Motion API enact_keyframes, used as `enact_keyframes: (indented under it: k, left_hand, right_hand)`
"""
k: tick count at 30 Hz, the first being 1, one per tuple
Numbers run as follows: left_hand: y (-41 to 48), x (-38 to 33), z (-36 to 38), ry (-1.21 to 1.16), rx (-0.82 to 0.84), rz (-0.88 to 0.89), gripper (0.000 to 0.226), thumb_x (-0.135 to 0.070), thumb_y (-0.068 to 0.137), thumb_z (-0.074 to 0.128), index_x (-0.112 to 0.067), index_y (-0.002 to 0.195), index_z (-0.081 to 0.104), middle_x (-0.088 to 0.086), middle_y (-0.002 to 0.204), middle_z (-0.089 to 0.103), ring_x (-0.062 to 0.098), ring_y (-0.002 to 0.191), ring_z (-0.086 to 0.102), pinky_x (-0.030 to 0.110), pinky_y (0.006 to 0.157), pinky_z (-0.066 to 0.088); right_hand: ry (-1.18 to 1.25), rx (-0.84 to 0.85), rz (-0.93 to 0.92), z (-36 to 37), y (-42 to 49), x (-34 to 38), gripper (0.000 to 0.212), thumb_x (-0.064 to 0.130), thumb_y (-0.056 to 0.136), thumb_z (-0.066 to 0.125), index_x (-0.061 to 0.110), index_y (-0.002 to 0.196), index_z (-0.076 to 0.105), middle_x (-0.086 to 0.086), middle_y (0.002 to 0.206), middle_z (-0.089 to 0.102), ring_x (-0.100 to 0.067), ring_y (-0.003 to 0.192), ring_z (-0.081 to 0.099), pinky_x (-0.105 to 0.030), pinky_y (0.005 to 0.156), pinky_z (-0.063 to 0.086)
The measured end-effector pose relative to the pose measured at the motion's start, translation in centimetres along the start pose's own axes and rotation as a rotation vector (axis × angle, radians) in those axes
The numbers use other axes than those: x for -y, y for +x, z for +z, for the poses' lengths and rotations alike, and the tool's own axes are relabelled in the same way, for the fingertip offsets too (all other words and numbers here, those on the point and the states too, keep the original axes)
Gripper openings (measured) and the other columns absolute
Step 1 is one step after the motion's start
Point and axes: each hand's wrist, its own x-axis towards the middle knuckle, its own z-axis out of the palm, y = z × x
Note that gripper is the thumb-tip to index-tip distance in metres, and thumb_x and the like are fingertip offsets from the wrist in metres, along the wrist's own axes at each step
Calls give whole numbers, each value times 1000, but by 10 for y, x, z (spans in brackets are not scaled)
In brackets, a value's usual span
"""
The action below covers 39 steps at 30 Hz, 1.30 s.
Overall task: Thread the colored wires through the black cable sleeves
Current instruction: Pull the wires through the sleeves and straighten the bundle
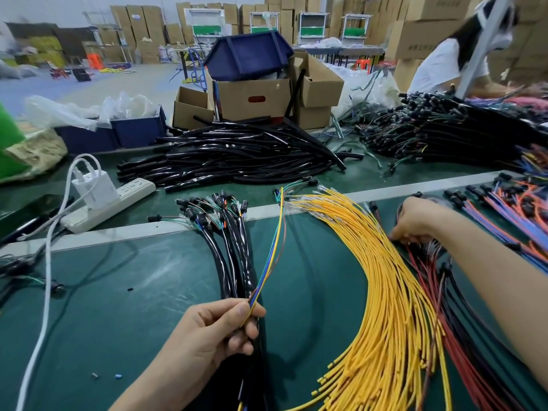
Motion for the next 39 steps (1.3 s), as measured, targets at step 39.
enact_keyframes:
  k: [39]
  left_hand:
    - [-1,-3,3,-10,4,-3,25,-16,78,53,-2,71,73,6,58,54,6,43,44,20,51,50]
  right_hand:
    - [1036,-235,-774,-86,-118,71,40,38,101,37,17,84,67,3,78,68,-9,60,58,-19,50,42]
